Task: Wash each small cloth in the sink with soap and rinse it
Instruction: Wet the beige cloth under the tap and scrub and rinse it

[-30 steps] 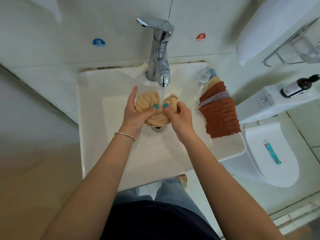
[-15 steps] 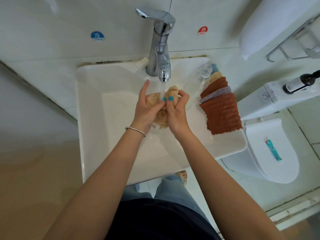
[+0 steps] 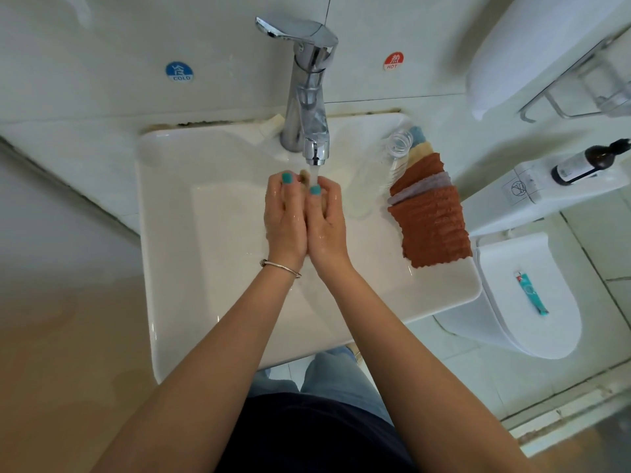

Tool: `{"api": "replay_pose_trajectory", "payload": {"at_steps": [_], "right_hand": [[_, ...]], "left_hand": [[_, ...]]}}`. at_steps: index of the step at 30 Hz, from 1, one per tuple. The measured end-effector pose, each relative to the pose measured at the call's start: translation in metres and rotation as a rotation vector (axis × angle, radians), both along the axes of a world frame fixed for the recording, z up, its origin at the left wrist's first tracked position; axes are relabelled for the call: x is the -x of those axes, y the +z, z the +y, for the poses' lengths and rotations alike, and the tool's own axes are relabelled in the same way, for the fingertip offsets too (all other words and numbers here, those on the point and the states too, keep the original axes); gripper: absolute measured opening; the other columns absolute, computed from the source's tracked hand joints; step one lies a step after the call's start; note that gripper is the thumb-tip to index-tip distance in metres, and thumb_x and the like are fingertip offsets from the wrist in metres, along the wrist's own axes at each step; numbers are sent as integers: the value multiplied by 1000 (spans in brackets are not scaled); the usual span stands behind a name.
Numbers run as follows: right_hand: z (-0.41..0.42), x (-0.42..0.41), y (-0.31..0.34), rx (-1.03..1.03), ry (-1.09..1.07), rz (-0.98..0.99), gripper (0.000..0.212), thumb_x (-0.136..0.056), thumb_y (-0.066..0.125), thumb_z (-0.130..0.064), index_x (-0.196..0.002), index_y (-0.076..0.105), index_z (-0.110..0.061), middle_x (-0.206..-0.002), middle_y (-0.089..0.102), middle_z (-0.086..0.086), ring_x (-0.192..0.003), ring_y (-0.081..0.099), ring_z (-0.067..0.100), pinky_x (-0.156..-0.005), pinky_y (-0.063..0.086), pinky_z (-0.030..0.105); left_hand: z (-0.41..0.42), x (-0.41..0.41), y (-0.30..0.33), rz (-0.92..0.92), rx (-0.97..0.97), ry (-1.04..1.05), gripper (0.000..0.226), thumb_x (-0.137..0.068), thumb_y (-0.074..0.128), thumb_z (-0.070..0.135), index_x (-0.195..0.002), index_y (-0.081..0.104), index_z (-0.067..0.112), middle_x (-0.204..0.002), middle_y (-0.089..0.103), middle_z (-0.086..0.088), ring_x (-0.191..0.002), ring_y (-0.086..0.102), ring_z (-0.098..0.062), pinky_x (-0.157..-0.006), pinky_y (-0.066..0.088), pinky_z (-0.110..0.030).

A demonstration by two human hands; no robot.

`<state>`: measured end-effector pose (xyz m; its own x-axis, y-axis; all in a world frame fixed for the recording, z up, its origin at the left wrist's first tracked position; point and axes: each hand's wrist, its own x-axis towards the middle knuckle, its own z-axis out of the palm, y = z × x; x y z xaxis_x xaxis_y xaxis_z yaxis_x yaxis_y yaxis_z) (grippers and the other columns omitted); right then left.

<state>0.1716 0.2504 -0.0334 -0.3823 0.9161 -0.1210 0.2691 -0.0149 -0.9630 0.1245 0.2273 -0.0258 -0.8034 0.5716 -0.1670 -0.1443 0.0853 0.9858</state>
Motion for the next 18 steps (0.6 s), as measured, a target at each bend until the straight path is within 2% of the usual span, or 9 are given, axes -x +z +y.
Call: {"api": "replay_pose_trajectory", "payload": {"at_steps": [2,5,8,10,13,15,17,18], "right_hand": [[0,0,1,-12,15,46,20,-102,45,-32,-121,41,-28,-106,60,-8,-96,62,6,-87,52,27],[0,-2,2,-29,23,28,18,-101,49,-33,-116,41,-28,-90,59,-15,-77,59,-7,-71,49,14],[0,-3,1,-5,6,-4,17,-100,49,-39,-109,47,-25,-84,59,-14,-70,58,-11,-61,44,9],[2,-1,2,27,-28,-19,22,-99,47,-44,-102,50,-23,-83,61,-12,-70,59,-8,-59,44,10],[10,7,3,71,-52,-118,21,-101,45,-43,-87,47,-26,-77,57,-13,-75,60,4,-58,42,12],[16,12,2,4,-18,-243,20,-101,45,-36,-88,48,-22,-77,56,-10,-80,59,17,-63,41,19],[17,16,0,-153,23,-263,17,-101,46,-19,-88,54,-13,-82,59,5,-78,51,20,-69,42,31],[17,16,-3,-204,33,-274,20,-101,45,-15,-83,53,-13,-80,57,7,-75,48,19,-70,40,34]], "left_hand": [[-1,3,-7,30,46,-68,39,-97,23,55,-90,49,27,-90,63,6,-82,60,-5,-74,47,-22],[-1,6,-13,86,86,-80,33,-100,27,49,-82,45,28,-80,61,8,-78,60,-12,-75,49,-33],[1,5,-14,86,51,-58,30,-95,34,48,-73,43,30,-65,57,17,-65,54,-2,-67,45,-25],[6,5,-12,71,30,-55,31,-93,39,47,-68,42,28,-57,53,21,-57,48,1,-63,40,-20],[14,8,-9,38,19,-32,30,-87,44,43,-64,41,24,-51,49,18,-54,43,-2,-62,38,-23],[17,12,-9,104,35,-16,32,-86,42,45,-60,39,26,-50,47,15,-54,41,-4,-61,36,-27],[18,18,-12,186,39,-22,39,-92,40,44,-56,37,28,-47,44,14,-52,40,-4,-59,34,-29],[18,20,-13,175,40,-19,44,-95,41,41,-54,36,26,-45,43,14,-50,39,-4,-58,33,-28]]}}
